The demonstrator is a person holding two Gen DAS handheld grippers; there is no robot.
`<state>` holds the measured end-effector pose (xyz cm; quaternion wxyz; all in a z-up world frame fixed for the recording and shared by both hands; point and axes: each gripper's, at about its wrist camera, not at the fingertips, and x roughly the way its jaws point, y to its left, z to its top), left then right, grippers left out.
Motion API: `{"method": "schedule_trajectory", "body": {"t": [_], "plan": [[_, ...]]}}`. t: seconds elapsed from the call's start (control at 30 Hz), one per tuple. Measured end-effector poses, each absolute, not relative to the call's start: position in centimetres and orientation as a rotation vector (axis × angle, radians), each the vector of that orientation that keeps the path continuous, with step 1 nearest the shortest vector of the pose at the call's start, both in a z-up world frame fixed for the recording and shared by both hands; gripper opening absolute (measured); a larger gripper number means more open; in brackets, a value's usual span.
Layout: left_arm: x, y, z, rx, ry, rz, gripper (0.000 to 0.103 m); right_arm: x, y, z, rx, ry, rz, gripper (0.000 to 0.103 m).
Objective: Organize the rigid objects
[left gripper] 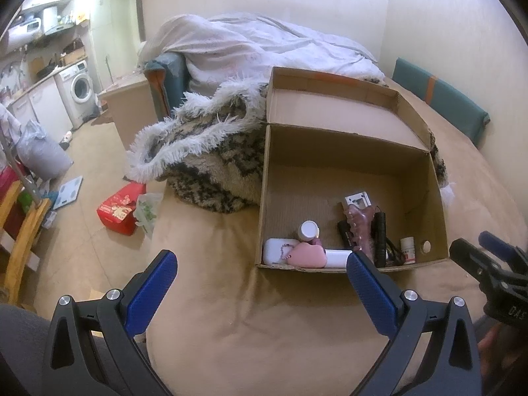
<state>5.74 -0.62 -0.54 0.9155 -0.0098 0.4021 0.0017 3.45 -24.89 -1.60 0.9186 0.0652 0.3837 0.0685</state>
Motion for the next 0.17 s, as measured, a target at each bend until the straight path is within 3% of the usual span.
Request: {"method": "schedule_trajectory", "body": {"t": [0.17], "plan": [[5.75, -1.15, -0.53, -0.013, 0.817, 0.003, 0.102, 3.53, -24.75, -1.49, 0.130, 0.784, 0.142, 0.103]]}}
